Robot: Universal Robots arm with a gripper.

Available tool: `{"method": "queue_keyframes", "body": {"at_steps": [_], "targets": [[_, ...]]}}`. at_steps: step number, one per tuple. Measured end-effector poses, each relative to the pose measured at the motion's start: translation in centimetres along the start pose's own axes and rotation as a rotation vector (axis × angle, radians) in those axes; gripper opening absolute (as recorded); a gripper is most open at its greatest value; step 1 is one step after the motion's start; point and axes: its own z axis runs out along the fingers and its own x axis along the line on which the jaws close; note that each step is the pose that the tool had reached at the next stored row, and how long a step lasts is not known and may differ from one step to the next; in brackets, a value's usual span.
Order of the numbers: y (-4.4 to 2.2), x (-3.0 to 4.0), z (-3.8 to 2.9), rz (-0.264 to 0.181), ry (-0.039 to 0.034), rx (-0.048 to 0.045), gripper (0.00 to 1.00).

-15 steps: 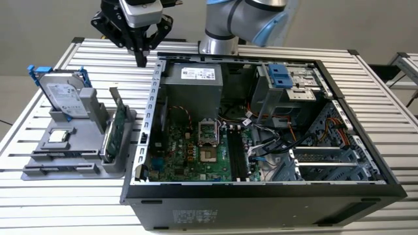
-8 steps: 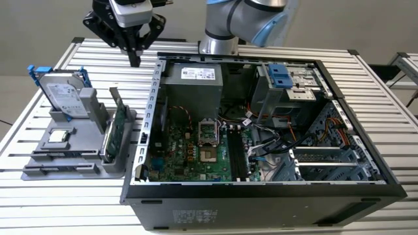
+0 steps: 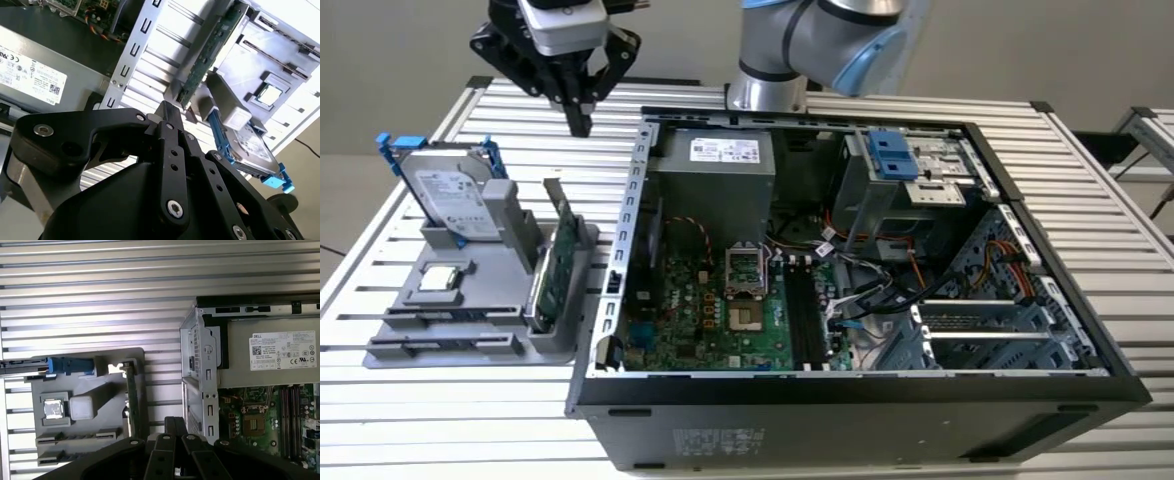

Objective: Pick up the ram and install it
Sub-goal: 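Reach for the ram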

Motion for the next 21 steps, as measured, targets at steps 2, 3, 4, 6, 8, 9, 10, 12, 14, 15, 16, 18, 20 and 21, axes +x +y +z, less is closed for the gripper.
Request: {"method": "queue_keyframes", "body": {"at_steps": [2, 3, 4, 6, 8, 9, 10, 12, 14, 15, 16, 18, 20, 21], "targets": [[-0.03, 0.43, -0.01, 0.000, 0.0000, 0.0000, 0.00], [-0.04, 0.62, -0.01, 0.000, 0.0000, 0.0000, 0.00], [-0.06, 0.81, -0.01, 0.000, 0.0000, 0.0000, 0.00], [-0.08, 1.21, -0.02, 0.000, 0.0000, 0.0000, 0.00], [-0.11, 1.60, -0.03, 0.000, 0.0000, -0.0001, 0.00], [-0.12, 1.80, -0.03, 0.000, 0.0000, -0.0001, 0.00], [-0.14, 1.99, -0.04, 0.000, 0.0000, 0.0000, 0.00], [-0.16, 2.35, -0.04, 0.000, 0.0000, 0.0000, 0.00], [-0.18, 2.63, -0.05, 0.000, 0.0000, 0.0000, 0.00], [-0.19, 2.72, -0.05, 0.000, 0.0000, 0.0000, 0.00], [-0.19, 2.79, -0.06, 0.000, 0.0000, 0.0000, 0.00], [-0.20, 2.87, -0.05, 0.000, 0.0000, -0.0001, 0.00], [-0.20, 2.88, -0.06, 0.000, 0.0001, 0.0000, 0.00], [-0.20, 2.90, -0.06, 0.000, 0.0001, 0.0000, 0.00]]}}
